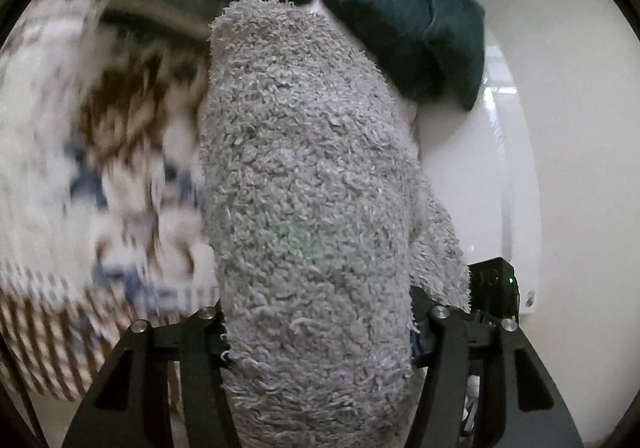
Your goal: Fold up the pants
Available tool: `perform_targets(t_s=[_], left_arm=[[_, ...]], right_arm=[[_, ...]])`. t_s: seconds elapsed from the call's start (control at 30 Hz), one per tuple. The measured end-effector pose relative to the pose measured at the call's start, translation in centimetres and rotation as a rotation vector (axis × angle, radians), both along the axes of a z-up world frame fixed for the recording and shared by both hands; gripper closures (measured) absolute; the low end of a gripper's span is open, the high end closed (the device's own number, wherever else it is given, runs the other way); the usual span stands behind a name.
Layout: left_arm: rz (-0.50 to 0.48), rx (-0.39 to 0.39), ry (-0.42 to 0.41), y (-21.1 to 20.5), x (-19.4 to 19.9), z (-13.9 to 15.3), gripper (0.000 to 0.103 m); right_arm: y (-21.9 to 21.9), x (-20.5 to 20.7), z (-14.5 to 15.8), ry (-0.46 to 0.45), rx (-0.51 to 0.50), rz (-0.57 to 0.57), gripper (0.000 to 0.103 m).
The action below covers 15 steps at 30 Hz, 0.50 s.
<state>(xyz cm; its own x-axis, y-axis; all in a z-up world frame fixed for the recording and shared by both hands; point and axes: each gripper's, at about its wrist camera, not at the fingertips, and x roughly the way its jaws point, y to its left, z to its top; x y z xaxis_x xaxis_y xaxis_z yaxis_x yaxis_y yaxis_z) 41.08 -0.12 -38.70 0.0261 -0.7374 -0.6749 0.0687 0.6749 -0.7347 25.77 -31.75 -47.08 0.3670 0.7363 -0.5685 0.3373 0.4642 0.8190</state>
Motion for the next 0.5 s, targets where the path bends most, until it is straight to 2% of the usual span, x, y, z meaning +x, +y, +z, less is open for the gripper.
perform_targets(t_s=[0.13,0.23,0.37,0.5], left_arm=[[0.007,-0.043,-0.053,2.8,8.1,3.2,0.047],[0.002,-0.060,-0.085,4.8,15.5,4.6,0.047],[0.012,-0.042,-0.124,7.2,25.6,4.8,0.047],[0.024,0.006,-0.131,8.9,34.4,1.8,0.046]], right_arm=[[1.3,8.7,4.4,-0.063,-0.028,-0.036,0.059],[2.5,16.4,6.3,-0.099,-0.027,-0.067,0.059],[5.0,27.0,6.4,-0.135,-0.013,-0.080,0.059],[7.2,36.5,3.6,-0.126,-0.012,-0.069,0.059]])
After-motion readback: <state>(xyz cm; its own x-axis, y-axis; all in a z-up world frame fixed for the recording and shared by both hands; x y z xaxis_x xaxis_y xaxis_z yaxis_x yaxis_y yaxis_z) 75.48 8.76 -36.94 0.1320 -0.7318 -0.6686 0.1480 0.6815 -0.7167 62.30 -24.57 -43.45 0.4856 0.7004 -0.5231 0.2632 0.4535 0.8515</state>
